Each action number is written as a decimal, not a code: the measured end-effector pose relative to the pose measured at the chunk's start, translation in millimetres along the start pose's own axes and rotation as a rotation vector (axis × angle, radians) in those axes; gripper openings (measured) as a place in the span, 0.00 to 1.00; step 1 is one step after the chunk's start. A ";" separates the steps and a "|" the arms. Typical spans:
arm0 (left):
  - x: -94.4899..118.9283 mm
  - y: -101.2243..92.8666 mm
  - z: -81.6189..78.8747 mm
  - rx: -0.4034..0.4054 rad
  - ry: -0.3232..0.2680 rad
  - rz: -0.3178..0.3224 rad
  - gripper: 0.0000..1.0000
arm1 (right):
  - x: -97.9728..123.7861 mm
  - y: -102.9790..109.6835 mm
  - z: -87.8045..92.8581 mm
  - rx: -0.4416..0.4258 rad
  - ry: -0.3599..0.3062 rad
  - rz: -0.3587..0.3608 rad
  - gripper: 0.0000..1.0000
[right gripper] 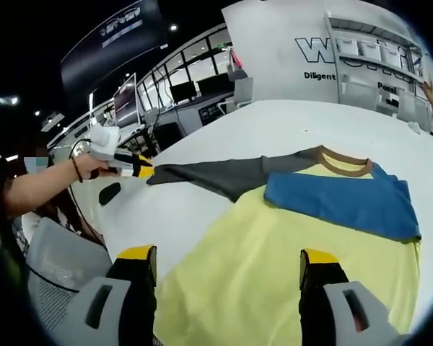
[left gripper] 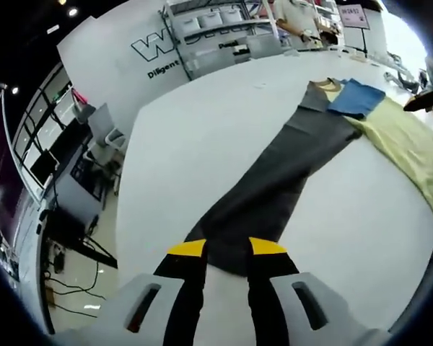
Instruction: Fold the garment on the visible template until the final outline fits inside the template.
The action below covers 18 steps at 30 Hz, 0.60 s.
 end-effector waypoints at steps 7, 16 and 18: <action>-7.9 -12.2 4.8 -0.013 0.039 0.067 0.23 | 2.2 -0.9 0.6 -0.007 -0.006 0.002 0.79; -12.3 -14.5 9.4 0.035 0.063 0.105 0.23 | 2.7 -4.6 0.4 -0.026 -0.010 0.011 0.80; -13.0 -14.0 9.8 0.057 0.058 0.109 0.23 | 2.7 -5.1 0.1 -0.025 -0.009 0.013 0.80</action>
Point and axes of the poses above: the point that each gripper's makers call its tool centre point, and the gripper's own axes: x roughly backward along the fingers, y roughly to its left, z roughly out of its underside, the point moved 4 cm from there along x, roughly backward along the fingers, and after that the axes turned 14 degrees about y, right-handed, at the moved point
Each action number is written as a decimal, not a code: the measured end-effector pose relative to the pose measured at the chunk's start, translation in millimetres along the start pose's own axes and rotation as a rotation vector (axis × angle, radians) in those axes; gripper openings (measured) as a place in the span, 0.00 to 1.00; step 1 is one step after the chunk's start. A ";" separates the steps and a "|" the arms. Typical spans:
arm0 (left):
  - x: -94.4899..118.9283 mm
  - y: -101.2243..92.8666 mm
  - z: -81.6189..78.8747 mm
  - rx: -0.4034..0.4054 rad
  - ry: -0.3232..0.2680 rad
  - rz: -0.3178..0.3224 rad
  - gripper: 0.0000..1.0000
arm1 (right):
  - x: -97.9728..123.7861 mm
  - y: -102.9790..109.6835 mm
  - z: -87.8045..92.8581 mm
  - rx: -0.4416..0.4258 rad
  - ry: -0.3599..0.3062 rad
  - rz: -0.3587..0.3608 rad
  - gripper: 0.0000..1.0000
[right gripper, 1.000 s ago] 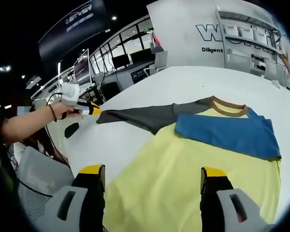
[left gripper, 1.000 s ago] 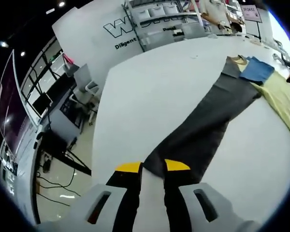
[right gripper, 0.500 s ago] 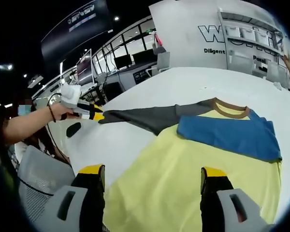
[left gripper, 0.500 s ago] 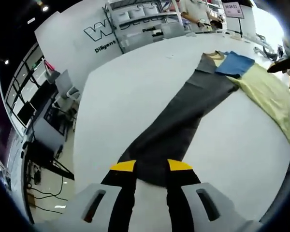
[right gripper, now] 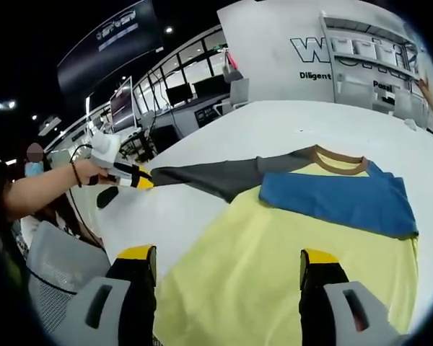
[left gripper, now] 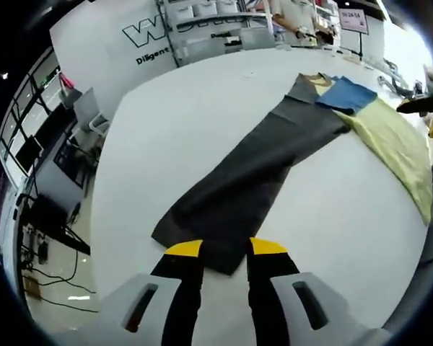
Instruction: Fold the garment on the visible template until the final outline fits inside the template.
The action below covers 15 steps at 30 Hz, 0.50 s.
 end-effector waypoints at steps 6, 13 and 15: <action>-2.1 -4.9 2.0 0.073 0.003 0.082 0.15 | -1.5 1.6 0.8 0.003 0.009 -0.007 0.80; -2.2 -5.6 3.6 0.120 -0.009 0.097 0.11 | -2.7 2.3 1.8 0.008 0.017 -0.012 0.81; -2.4 -5.6 4.6 0.160 -0.024 0.099 0.11 | -3.4 2.3 2.1 0.009 0.019 -0.016 0.81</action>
Point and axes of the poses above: the point that each gripper's makers call its tool centre point, and the gripper's own axes: x roughly backward along the fingers, y roughly to its left, z roughly out of its underside, the point moved 4 cm from there along x, roughly backward along the fingers, and after that the axes turned 14 degrees about y, right-handed, at the moved point
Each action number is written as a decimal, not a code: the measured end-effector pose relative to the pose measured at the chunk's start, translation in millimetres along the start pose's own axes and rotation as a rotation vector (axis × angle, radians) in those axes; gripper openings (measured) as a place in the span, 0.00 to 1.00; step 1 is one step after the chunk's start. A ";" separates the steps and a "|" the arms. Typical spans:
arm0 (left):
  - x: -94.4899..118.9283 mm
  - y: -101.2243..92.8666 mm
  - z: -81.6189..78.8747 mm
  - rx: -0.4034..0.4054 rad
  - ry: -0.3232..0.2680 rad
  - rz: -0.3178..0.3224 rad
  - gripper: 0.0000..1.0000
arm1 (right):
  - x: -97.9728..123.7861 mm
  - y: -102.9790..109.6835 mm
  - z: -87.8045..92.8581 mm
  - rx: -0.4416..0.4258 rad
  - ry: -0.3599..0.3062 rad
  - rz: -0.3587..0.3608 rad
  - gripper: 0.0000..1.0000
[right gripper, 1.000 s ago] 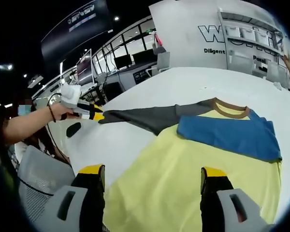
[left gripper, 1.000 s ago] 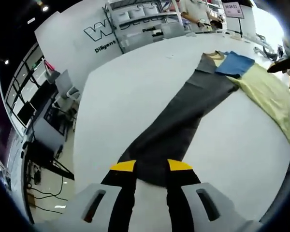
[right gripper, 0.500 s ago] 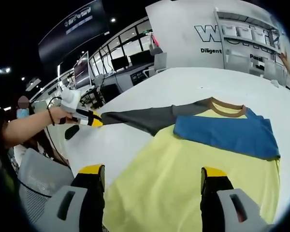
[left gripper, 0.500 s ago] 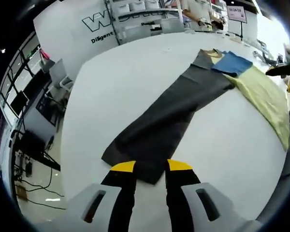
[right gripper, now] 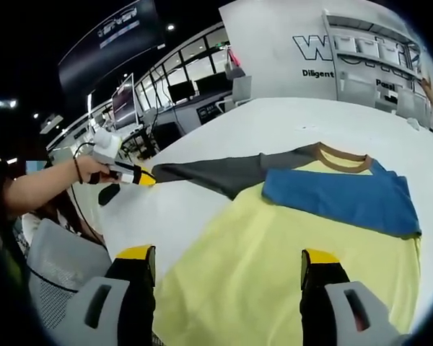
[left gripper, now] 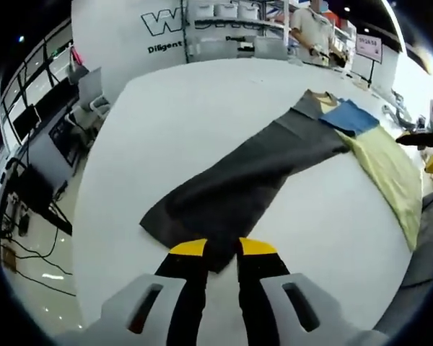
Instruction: Fold the garment on the visible template until the final outline fits inside the template.
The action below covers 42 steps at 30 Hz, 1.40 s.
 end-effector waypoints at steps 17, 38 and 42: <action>6.8 0.4 3.0 -0.105 0.054 -0.073 0.00 | 2.9 -0.1 0.9 0.005 -0.004 -0.004 0.81; 9.1 4.5 10.2 -0.056 0.051 -0.069 0.06 | 6.5 7.3 4.7 0.013 0.009 -0.006 0.80; 13.4 14.1 15.0 0.052 0.042 -0.117 0.14 | 5.9 8.9 5.3 -0.001 0.006 -0.014 0.80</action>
Point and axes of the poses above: the point that each gripper's makers call its tool centre point, and the gripper's own axes: x roughly backward along the fingers, y roughly to its left, z roughly out of its underside, the point moved 4 cm from there along x, roughly backward along the fingers, and after that the axes turned 14 degrees about y, right-handed, at the moved point
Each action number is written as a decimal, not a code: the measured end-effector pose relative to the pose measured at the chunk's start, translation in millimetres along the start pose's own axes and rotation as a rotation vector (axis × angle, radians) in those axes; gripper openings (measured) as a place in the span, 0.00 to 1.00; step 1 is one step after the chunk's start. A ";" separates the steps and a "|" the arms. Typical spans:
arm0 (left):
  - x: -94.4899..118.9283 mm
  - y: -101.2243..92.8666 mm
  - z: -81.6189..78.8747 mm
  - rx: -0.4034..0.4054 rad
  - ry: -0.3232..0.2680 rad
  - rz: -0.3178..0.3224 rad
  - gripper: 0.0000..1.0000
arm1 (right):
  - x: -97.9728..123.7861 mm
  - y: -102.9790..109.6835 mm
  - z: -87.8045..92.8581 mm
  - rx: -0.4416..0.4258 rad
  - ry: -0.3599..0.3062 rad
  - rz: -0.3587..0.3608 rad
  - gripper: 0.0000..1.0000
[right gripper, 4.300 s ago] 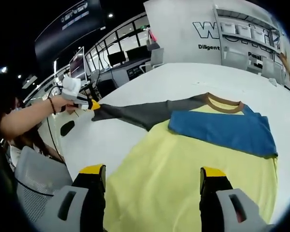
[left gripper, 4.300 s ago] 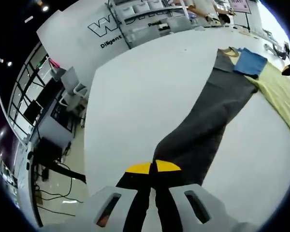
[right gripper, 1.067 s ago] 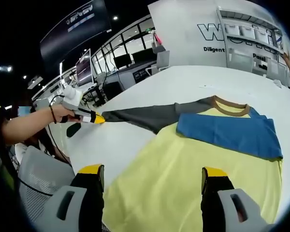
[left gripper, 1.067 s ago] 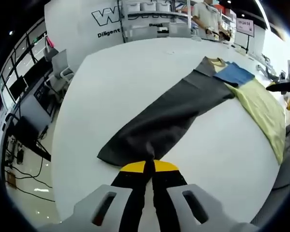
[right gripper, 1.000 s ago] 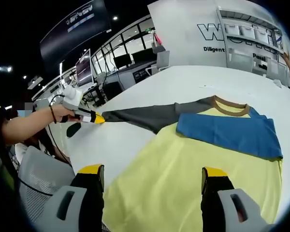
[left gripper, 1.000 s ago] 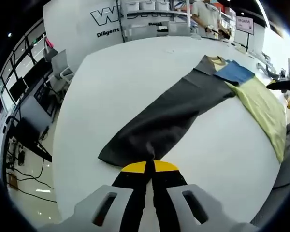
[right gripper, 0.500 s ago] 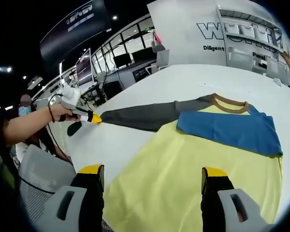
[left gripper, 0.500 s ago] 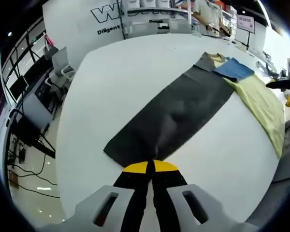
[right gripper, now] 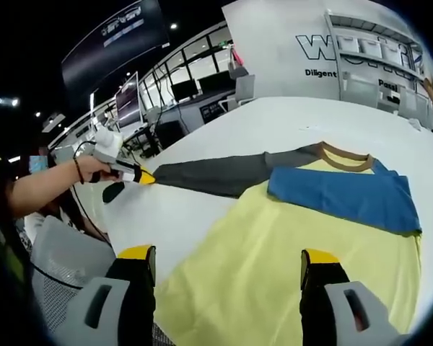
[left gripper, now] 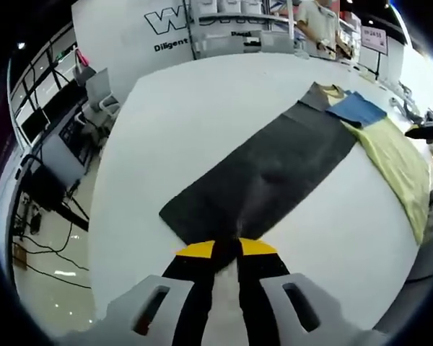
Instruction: Fold the garment on the visible template until the final outline fits inside the template.
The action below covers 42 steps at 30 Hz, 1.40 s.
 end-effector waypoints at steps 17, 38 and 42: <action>-2.8 6.0 -8.0 0.251 -0.135 -0.063 0.28 | 2.0 -4.4 2.1 0.001 0.005 0.020 0.80; -11.1 -1.3 -8.2 0.334 -0.150 -0.101 0.25 | 1.4 -5.2 5.9 -0.007 0.017 0.028 0.80; -11.3 -1.4 -8.0 0.338 -0.149 -0.097 0.25 | 1.3 -5.4 5.9 -0.005 0.019 0.030 0.80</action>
Point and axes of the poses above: the point that each gripper's makers call its tool centre point, and the gripper's own axes: x roughly backward along the fingers, y roughly to its left, z roughly out of its underside, the point moved 4 cm from there along x, roughly backward along the fingers, and after that the axes turned 14 degrees about y, right-handed, at the moved point
